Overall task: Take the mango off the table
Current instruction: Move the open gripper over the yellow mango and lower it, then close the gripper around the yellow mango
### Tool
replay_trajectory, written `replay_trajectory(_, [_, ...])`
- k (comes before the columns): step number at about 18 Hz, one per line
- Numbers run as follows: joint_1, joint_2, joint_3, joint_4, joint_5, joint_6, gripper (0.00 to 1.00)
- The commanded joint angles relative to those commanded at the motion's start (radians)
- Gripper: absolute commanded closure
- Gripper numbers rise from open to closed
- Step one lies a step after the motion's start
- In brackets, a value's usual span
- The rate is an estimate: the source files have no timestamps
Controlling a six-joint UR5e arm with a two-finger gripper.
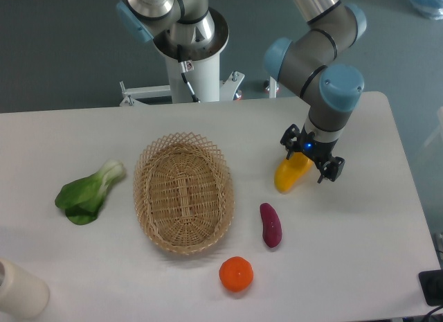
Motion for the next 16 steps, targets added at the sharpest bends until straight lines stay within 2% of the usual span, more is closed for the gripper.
replay_trajectory(16, [-0.003,-0.015,-0.051,0.025,0.011,-0.012,0.00])
